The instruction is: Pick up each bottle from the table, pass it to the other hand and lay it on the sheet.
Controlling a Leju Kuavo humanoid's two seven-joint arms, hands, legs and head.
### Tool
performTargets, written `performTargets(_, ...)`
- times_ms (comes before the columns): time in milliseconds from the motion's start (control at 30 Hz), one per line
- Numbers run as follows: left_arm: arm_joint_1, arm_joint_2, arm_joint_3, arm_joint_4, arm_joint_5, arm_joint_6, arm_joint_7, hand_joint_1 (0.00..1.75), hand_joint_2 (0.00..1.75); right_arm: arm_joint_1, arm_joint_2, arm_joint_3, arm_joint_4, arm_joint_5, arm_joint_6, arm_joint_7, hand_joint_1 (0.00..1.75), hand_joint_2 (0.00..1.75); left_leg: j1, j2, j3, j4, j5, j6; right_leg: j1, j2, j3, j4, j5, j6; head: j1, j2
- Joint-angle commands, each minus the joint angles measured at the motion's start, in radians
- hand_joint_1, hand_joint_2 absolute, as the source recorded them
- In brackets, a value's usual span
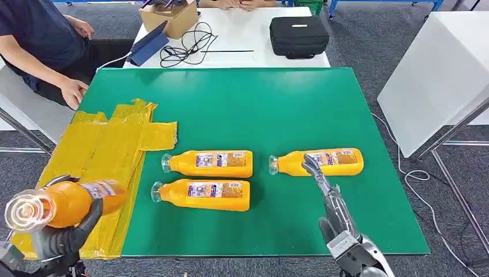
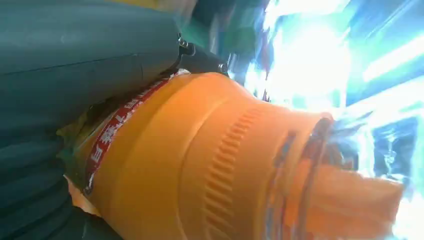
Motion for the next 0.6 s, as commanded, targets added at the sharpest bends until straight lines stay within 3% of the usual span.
performTargets(33, 0.055, 0.09, -0.077, -0.05, -0.144, 0.196, -0.049, 1.75, 1.75, -0.003, -0.029, -0.041, 0.105, -0.002, 0.009, -0.019, 0.0, 0.0, 0.0, 0.0, 0.003, -0.001, -0.001, 0.0, 0.0, -0.001, 0.003, -0.002, 0.0, 0.001, 0.001, 0.0)
performTargets(167, 0.062, 0.106, -0.081, -0.041, -0.174, 0.236, -0.069, 1.75, 1.75, -0.004, -0.04, -0.036, 0.114, -0.014, 0.0, -0.018, 0.0, 0.0, 0.0, 0.001, 0.004, -0.001, -0.001, -0.001, 0.0, -0.001, 0.004, -0.002, -0.001, 0.001, 0.0, 0.0)
performTargets(200, 0.052, 0.096, -0.079, -0.022, -0.459, 0.506, -0.08, 1.75, 1.75, -0.004, -0.074, -0.033, 0.127, -0.033, -0.01, -0.026, 0.0, 0.0, 0.0, 0.0, 0.004, -0.001, -0.001, 0.0, 0.0, -0.001, 0.004, -0.002, -0.001, 0.001, 0.0, 0.0)
performTargets(233, 0.043, 0.112, -0.107, -0.006, -0.574, 0.645, -0.068, 1.75, 1.75, -0.004, -0.077, -0.038, 0.13, -0.047, -0.006, -0.034, 0.0, 0.0, 0.0, 0.0, 0.005, -0.002, -0.001, 0.0, 0.0, -0.001, 0.005, -0.002, -0.001, 0.001, 0.0, 0.0)
performTargets(300, 0.001, 0.163, -0.15, 0.063, -0.738, 0.782, 0.027, 1.75, 1.75, 0.014, -0.076, -0.033, 0.108, -0.056, -0.002, -0.031, 0.0, 0.0, 0.0, -0.002, 0.004, -0.002, 0.0, 0.0, 0.0, -0.004, 0.005, -0.003, -0.001, 0.002, 0.0, 0.0)
performTargets(400, -0.063, 0.199, -0.087, 0.197, -0.777, 0.782, 0.02, 1.75, 1.75, 0.027, -0.047, 0.039, 0.09, -0.025, -0.038, -0.004, 0.0, 0.0, -0.001, -0.004, 0.006, -0.004, 0.001, 0.0, -0.001, -0.005, 0.006, -0.003, -0.001, 0.001, 0.0, 0.0)
performTargets(433, -0.101, 0.172, -0.028, 0.256, -0.828, 0.782, -0.049, 1.75, 1.75, 0.023, -0.065, 0.082, 0.1, -0.029, -0.08, 0.02, 0.0, 0.0, -0.001, -0.003, 0.007, -0.004, 0.0, -0.001, -0.001, -0.005, 0.007, -0.004, -0.001, 0.002, 0.0, 0.0)
performTargets(600, -0.181, 0.068, 0.114, 0.373, -1.109, 0.782, -0.111, 1.75, 1.75, 0.089, -0.177, 0.137, 0.081, -0.076, -0.123, -0.012, 0.0, 0.0, -0.001, -0.004, 0.007, -0.004, 0.001, 0.0, -0.001, -0.007, 0.008, -0.004, 0.0, 0.002, 0.0, 0.0)
